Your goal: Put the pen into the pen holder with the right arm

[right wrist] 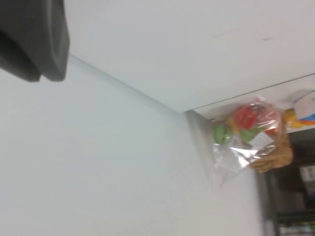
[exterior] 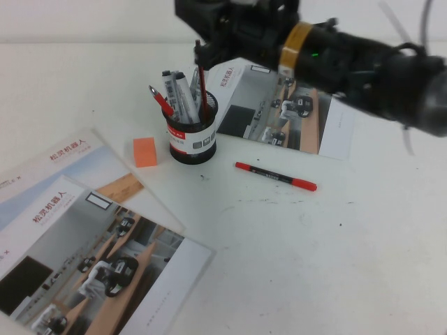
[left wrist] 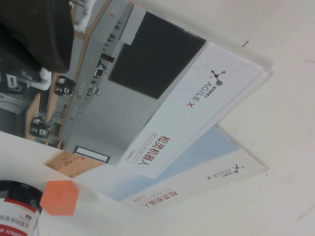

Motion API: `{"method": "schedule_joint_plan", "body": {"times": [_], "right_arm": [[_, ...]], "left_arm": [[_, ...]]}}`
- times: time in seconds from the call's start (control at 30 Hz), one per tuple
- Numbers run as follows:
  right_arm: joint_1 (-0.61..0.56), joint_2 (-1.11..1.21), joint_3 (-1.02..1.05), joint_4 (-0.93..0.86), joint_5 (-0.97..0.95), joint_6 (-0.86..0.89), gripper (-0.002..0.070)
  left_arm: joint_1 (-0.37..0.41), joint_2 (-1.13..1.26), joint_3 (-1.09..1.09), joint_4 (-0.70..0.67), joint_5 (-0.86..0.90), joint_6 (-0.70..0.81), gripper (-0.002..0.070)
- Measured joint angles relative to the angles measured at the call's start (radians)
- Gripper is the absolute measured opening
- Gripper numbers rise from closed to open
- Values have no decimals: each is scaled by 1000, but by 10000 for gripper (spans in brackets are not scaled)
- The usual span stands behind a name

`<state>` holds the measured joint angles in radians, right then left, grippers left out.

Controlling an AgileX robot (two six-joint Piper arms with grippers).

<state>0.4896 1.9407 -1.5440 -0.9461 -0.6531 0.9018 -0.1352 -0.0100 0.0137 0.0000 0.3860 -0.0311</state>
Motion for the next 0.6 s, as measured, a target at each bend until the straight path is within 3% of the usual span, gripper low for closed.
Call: {"method": "schedule_joint_plan", "body": {"times": [0.17,0.33,0.6], "right_arm": [[0,-249,269,125,83,-149,-16],[0,-531,575,281,117,-408,-19],[0,-895,757,283,397,-471,-19]], "left_arm": [[0,0,0,0,0,0,-1],[0,0,0,0,0,0,-1],[0,0,0,0,0,0,-1]]}}
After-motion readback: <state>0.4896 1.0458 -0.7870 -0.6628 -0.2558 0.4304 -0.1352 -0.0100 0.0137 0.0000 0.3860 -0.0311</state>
